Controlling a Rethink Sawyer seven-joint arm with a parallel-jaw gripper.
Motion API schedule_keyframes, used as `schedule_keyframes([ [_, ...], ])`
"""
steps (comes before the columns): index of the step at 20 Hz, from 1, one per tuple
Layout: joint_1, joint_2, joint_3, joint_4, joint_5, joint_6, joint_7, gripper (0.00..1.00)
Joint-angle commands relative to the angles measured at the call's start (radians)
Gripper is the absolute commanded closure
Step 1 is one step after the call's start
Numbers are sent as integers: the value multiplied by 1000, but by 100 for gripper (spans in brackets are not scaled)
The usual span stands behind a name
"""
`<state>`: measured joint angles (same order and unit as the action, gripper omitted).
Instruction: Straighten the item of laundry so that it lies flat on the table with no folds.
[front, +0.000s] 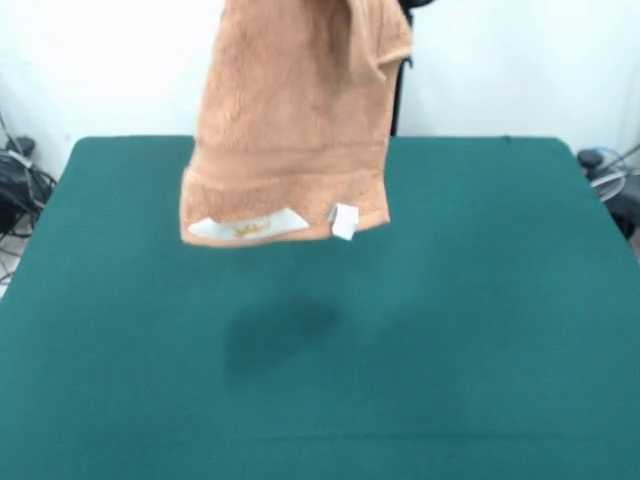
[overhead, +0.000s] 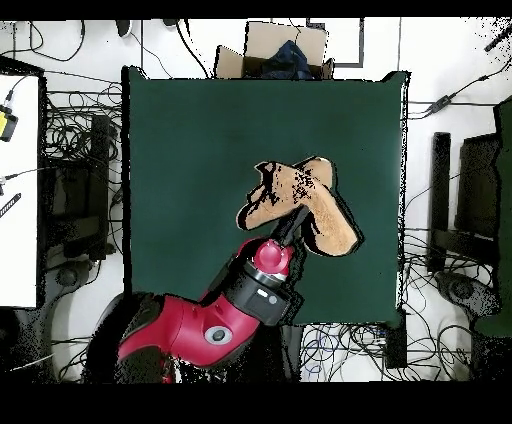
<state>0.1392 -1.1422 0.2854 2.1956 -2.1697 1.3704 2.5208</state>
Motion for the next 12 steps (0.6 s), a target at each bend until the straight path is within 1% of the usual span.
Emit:
schedule_keyframes([
  [1,-13,-39,21,77,-23,-139,224,0],
  [4,-2,-60,8,51,20,-131,167,0],
  [7,5,-62,7,45,39,-120,159,0],
  [11,5,-96,1,37,74,-154,120,0],
  [12,5,-112,-1,29,94,-170,95,0],
])
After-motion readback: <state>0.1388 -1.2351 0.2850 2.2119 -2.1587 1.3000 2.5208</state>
